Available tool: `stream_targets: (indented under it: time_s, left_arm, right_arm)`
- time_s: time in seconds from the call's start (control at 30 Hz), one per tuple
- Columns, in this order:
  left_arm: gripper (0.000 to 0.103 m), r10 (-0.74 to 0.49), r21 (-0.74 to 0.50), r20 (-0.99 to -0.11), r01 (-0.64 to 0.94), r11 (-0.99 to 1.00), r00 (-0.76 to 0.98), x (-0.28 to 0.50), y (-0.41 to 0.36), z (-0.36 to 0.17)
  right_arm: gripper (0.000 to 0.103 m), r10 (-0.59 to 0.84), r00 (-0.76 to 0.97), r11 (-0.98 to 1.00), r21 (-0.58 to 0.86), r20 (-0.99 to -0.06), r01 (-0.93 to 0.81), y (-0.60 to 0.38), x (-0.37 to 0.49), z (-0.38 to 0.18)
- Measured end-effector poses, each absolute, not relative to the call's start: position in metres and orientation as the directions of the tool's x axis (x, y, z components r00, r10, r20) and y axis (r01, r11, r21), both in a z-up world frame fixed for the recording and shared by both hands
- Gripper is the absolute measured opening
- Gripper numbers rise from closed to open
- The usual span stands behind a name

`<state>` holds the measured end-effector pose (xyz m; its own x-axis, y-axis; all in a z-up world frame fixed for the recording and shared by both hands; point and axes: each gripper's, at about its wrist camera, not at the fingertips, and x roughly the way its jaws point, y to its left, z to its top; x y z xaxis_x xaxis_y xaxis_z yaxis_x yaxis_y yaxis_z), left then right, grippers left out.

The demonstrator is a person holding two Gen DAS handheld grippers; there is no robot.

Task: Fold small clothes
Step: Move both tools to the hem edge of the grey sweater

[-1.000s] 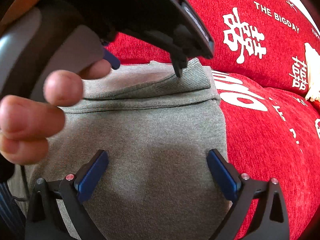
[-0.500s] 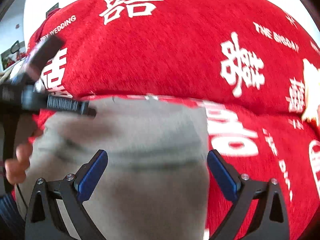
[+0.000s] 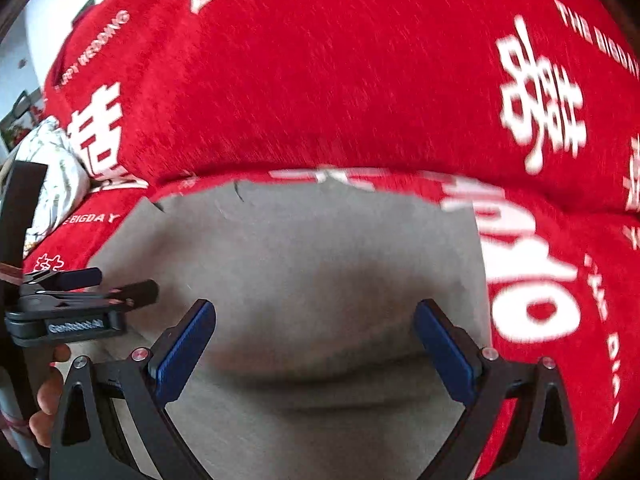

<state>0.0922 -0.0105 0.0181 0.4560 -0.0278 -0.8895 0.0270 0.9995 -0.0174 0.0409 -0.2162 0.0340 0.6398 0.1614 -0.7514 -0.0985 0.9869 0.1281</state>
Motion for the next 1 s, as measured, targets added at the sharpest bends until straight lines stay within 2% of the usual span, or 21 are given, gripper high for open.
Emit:
stream_targets:
  time_s: [0.27,0.43,0.57,0.8,1.0]
  left_arm:
    - [0.097,-0.001,0.038,-0.879,0.072,0.997,0.476,0.072,-0.015,0.006]
    - [0.097,-0.016,0.031,-0.862,0.084,0.996,0.507,0.068,-0.015,0.018]
    - [0.097,-0.006,0.053,-0.861,0.101,0.993,0.509,0.075,-0.023,0.018]
    - [0.097,-0.013,0.051,-0.864,0.113,0.992,0.504,0.076,-0.025,0.016]
    - [0.097,-0.023,0.037,-0.872,0.112,0.993,0.488,0.077,-0.019,0.005]
  right_arm:
    - [0.100,0.115,0.592,0.992,0.124,-0.797,-0.025,-0.249,0.007,0.002]
    - [0.100,0.076,0.706,0.996,0.093,-0.704,-0.014,-0.254,-0.019,0.037]
    - [0.100,0.109,0.726,0.994,0.072,-0.679,-0.082,-0.228,0.003,0.058]
    - [0.100,0.078,0.662,0.995,0.015,-0.745,-0.100,-0.197,0.045,0.040]
    - [0.100,0.120,0.579,0.992,0.083,-0.806,-0.091,-0.214,0.044,0.011]
